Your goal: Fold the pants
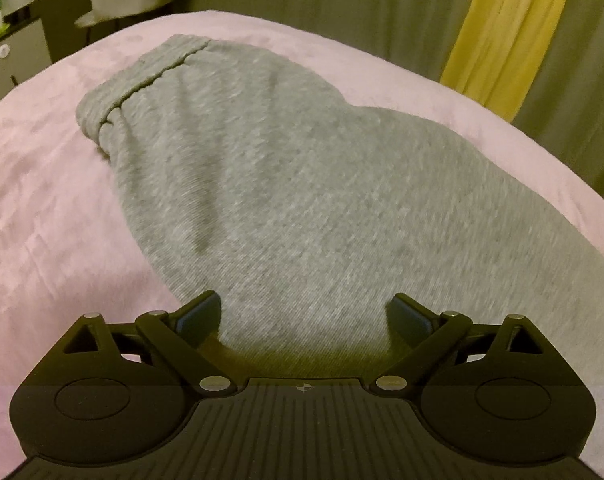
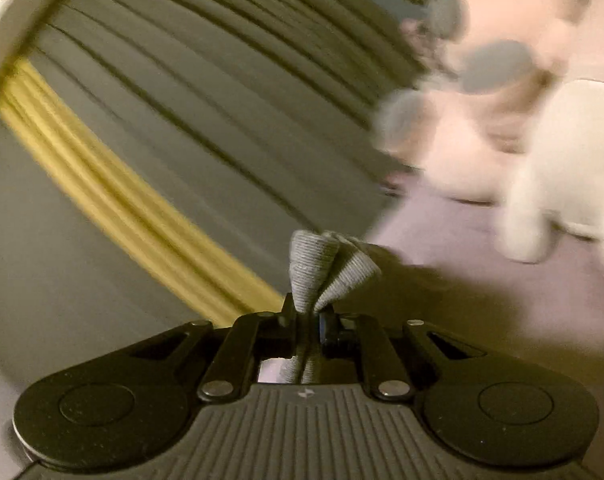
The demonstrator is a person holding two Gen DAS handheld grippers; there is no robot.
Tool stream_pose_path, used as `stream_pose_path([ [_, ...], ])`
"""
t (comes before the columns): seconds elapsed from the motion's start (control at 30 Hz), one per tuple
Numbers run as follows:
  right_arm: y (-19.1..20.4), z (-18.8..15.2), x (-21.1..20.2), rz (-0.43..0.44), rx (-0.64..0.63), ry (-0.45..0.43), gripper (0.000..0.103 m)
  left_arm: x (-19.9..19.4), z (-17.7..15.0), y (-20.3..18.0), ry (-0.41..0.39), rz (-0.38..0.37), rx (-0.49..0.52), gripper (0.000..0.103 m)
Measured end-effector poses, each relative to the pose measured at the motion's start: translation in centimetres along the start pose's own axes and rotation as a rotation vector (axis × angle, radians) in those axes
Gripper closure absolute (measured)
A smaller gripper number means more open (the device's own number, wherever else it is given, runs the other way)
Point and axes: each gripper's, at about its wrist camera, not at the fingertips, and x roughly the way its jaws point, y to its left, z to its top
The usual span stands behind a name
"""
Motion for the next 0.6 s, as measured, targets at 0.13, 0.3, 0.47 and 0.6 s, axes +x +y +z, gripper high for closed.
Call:
stream_pose_path([
  [0.13,-6.3,-1.2,4.0,-0.386,0.117,0.257,0.089,0.1,0.1,0.2,0.006,-0.007,0.000,0.004],
  [0.3,-5.0,-0.3,2.9,-0.416,0.072,0.254,0.078,0.3,0.1,0.1,0.007,-0.004,-0.004,0.003],
  [0.47,-0.1,0.5,1.5,-0.572,-0.164,0.077,0.051,0.4,0.1,-0.2,0.009,0.009,0.012,0.003],
  [0.6,2.2,0.6,2.8,-0.455,-0.229,0.043,0.052,0.6,0.1,-0.3,0.014,0.013,0.016,0.002],
])
